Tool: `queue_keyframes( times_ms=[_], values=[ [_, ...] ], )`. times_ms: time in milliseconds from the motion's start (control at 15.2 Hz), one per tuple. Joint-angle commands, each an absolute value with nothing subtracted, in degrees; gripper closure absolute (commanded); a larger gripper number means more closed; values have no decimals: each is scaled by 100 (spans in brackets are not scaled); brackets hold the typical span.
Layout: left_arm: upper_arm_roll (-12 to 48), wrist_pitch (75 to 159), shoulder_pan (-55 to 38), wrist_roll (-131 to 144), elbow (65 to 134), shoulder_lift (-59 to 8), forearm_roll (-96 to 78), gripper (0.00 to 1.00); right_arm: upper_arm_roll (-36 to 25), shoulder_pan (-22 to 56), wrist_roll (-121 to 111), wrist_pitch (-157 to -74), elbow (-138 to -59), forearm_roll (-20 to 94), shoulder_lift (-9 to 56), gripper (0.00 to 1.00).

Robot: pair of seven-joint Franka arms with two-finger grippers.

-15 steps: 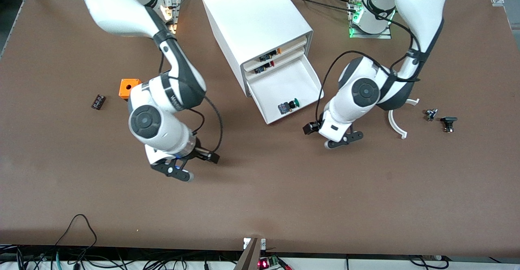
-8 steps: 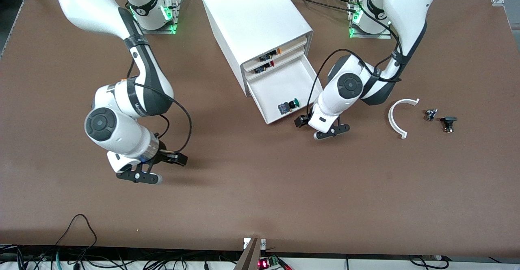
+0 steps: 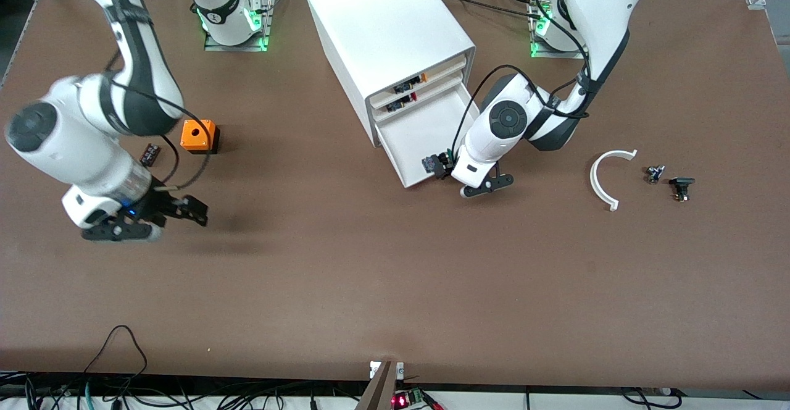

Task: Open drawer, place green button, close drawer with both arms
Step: 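Push the drawer shut with the left gripper while the right gripper returns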

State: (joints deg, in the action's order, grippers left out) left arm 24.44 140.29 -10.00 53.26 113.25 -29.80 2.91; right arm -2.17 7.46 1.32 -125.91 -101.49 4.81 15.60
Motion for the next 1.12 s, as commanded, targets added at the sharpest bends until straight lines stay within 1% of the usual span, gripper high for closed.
queue_keyframes(
  times_ms=[0, 197, 263, 395, 526, 855, 1053],
  values=[
    [2689, 13817, -949, 5388, 11435, -2839, 264, 1, -132, 528, -53, -11930, -10670, 422, 547, 0],
    [2865, 13414, -914, 5396, 11417, -2804, 176, 1, -141, 527, -62, -11296, -10679, 265, -51, 0],
    [2891, 13308, -914, 5396, 11426, -2769, 167, 1, -141, 519, -62, -11181, -10679, 203, -192, 0],
    [3137, 13044, -818, 5396, 11417, -2768, 158, 1, -141, 492, -53, -10961, -10696, 167, -412, 0],
    [3374, 13025, -721, 5388, 11426, -2786, -208, 1, -141, 466, -44, -10942, -10827, 167, -588, 0],
    [3480, 13025, -808, 5466, 11435, -2865, -597, 1, -123, 448, 27, -10925, -11013, 0, -765, 0],
    [3498, 13017, -826, 5511, 11443, -2935, -642, 1, -10, 379, 44, -10644, -10916, -35, -756, 0]
  ],
)
